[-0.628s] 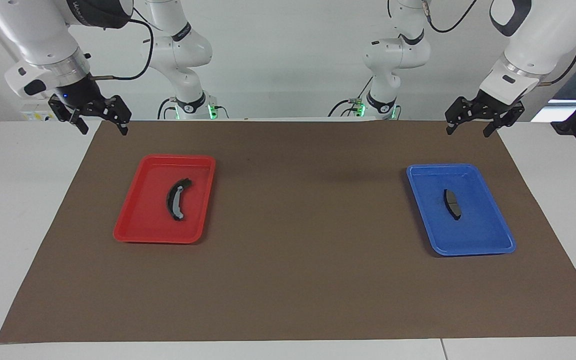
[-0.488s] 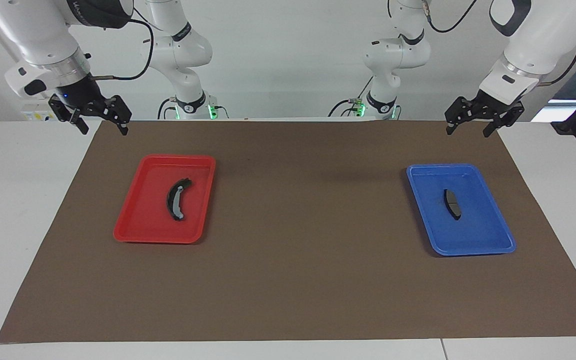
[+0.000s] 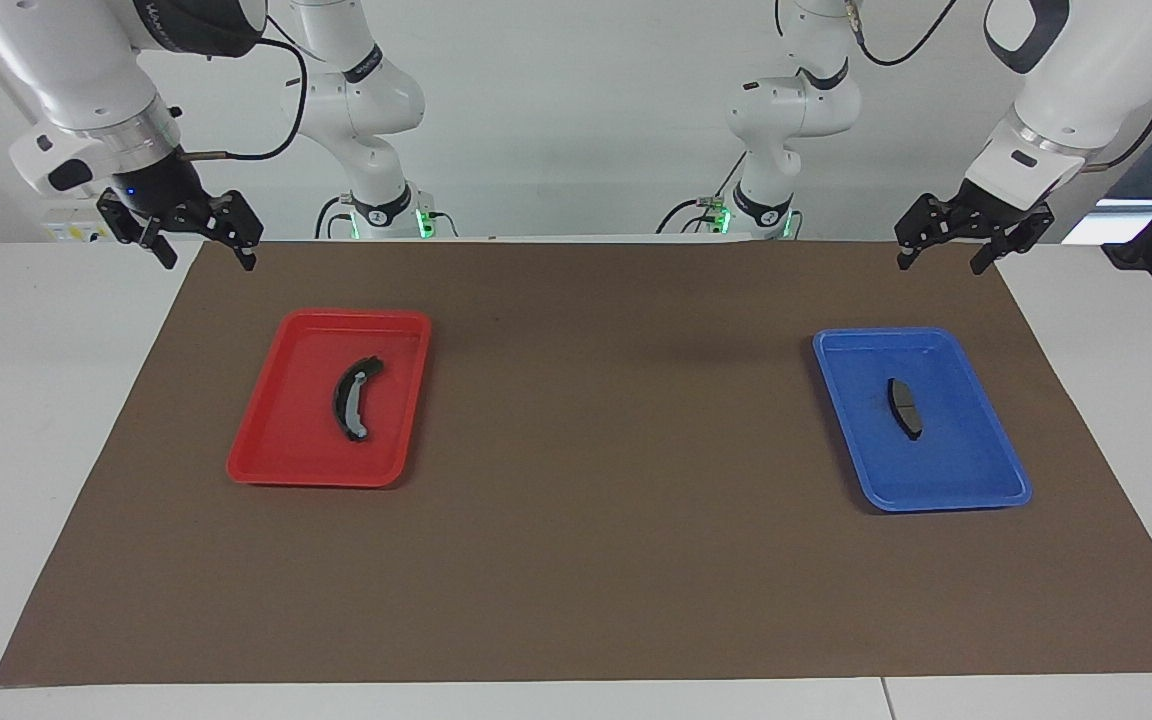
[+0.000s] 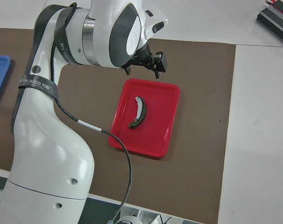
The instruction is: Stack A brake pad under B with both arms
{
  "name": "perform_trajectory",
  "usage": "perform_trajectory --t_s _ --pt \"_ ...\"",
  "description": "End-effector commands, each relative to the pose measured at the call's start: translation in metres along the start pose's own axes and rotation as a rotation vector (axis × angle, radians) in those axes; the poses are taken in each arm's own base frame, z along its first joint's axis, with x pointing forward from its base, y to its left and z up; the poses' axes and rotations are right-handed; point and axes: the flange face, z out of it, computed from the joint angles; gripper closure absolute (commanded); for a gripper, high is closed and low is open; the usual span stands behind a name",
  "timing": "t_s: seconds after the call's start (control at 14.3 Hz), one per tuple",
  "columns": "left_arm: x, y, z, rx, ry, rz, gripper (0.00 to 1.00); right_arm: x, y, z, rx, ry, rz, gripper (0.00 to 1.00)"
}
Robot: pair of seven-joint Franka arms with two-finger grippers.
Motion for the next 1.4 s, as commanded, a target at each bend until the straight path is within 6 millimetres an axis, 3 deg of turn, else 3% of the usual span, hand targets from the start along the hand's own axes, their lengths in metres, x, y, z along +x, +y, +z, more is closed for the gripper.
perform_trajectory --t_s 0.0,0.21,0.35,0.84,1.05,1.33 --pt "-0.002 -0.011 0.001 0.02 0.035 0.013 0.0 -0.005 -0.001 -0.002 -0.004 0.004 -0.002 0.0" --pt "0.0 -0.024 0.012 0.022 0.042 0.038 0.0 -0.005 -0.001 -0.002 -0.003 0.004 -0.002 0.0" --pt "0.006 -0.036 0.038 0.024 0.047 0.058 0.0 -0.005 -0.001 -0.002 -0.004 0.002 -0.003 0.0" --pt "0.039 -0.07 0.173 0.013 0.02 0.075 0.0 -0.004 -0.013 -0.002 -0.004 0.003 -0.026 0.0" --pt "0.035 -0.091 0.224 0.02 0.05 0.094 0.0 -0.005 -0.013 -0.001 -0.004 0.0 -0.027 0.0" --pt "0.019 -0.117 0.267 0.02 0.046 0.102 0.01 -0.007 -0.013 0.0 -0.003 -0.012 -0.027 0.0"
